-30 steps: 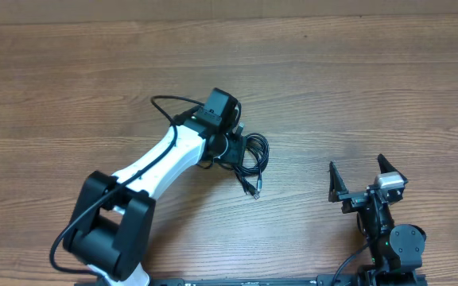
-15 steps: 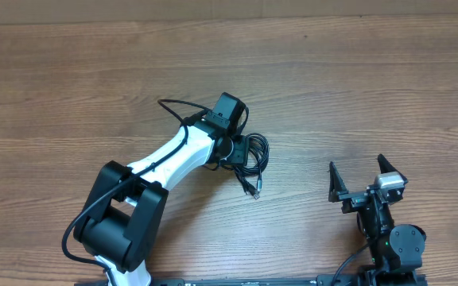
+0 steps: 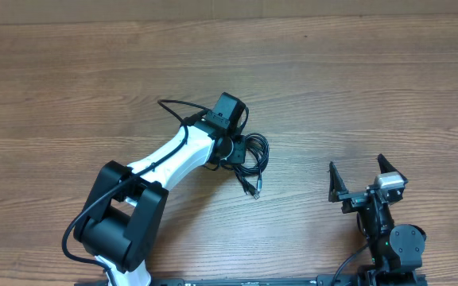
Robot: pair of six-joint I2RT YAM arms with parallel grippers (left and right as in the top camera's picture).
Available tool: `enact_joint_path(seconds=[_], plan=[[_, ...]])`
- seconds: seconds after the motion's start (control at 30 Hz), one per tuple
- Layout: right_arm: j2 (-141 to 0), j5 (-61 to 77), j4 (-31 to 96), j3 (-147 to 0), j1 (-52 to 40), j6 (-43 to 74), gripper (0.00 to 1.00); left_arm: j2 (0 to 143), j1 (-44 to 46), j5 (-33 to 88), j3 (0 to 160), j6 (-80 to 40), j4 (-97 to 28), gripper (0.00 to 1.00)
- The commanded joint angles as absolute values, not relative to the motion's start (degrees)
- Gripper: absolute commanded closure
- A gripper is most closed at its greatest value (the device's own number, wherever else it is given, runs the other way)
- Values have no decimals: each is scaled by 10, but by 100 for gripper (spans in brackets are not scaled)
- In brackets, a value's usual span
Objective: Untangle cables
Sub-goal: 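Close the left gripper on the black cable coil, then lift the cable coil with the left gripper toward the center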
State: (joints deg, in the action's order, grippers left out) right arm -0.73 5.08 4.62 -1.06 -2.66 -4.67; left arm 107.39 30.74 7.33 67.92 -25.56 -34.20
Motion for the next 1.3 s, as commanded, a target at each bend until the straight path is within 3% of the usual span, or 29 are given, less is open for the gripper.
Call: enact_joint_path(seconds=[0.0, 0.1, 0.2, 0.3, 0.77, 1.27], plan=[[-2, 45, 44, -5, -25, -43, 0, 1086, 314, 79, 691, -258, -338, 68], [-2, 45, 44, -5, -25, -43, 0, 1093, 319, 79, 691, -258, -333, 69], [-2, 45, 44, -5, -25, -43, 0, 1104, 324, 79, 691, -258, -329, 77], [-2, 45, 44, -5, -25, -43, 0, 1110, 323, 91, 691, -258, -329, 96], [-2, 45, 44, -5, -25, -43, 0, 1088, 322, 103, 749, -188, -376, 96], [-2, 45, 44, -5, -25, -43, 0, 1078, 322, 95, 997, 36, -589, 96]])
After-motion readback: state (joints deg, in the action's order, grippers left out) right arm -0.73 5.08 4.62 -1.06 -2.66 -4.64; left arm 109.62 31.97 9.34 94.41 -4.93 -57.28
